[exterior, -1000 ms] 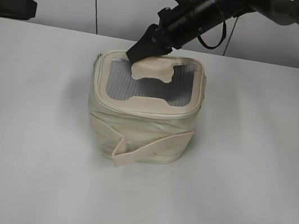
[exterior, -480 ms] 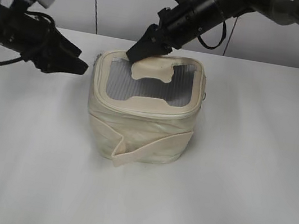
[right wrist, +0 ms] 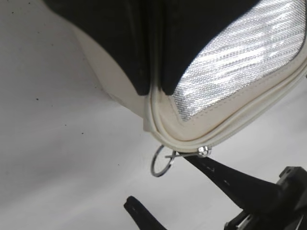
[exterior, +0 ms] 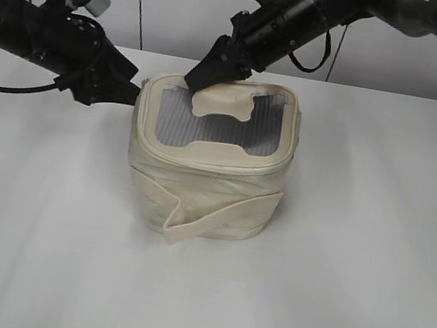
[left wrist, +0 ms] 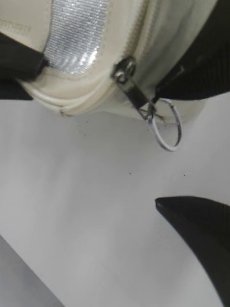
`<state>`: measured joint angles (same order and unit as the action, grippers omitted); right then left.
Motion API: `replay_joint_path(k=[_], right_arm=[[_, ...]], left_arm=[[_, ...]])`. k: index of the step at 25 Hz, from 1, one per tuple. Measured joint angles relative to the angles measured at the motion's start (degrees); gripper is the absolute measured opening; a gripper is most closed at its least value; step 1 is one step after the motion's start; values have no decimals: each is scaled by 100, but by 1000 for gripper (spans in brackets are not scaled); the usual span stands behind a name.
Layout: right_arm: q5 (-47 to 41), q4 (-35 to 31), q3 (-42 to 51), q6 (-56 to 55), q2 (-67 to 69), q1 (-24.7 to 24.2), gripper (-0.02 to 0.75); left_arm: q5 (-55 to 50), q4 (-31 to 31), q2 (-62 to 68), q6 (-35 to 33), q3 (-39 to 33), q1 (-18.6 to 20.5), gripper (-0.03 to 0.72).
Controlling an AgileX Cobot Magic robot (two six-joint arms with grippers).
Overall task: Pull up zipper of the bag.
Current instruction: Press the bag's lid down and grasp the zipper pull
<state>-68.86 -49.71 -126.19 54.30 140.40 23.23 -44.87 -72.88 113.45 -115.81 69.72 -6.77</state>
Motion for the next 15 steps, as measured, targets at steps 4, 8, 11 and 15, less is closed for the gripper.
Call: replay_joint_path(k=[4, 8, 11, 15], right_arm=[[0, 0, 0, 0, 0, 0, 47], [0, 0, 0, -5, 0, 0, 46], [0, 0, 0, -5, 0, 0, 45], [0, 7, 0, -5, 0, 0, 45]], left_arm=[[21, 70, 0, -11, 63, -88, 464], [132, 248, 0, -11, 83, -178, 423], [270, 373, 0, -11, 94, -247, 405], [408, 525, 0, 79, 100, -280, 402]])
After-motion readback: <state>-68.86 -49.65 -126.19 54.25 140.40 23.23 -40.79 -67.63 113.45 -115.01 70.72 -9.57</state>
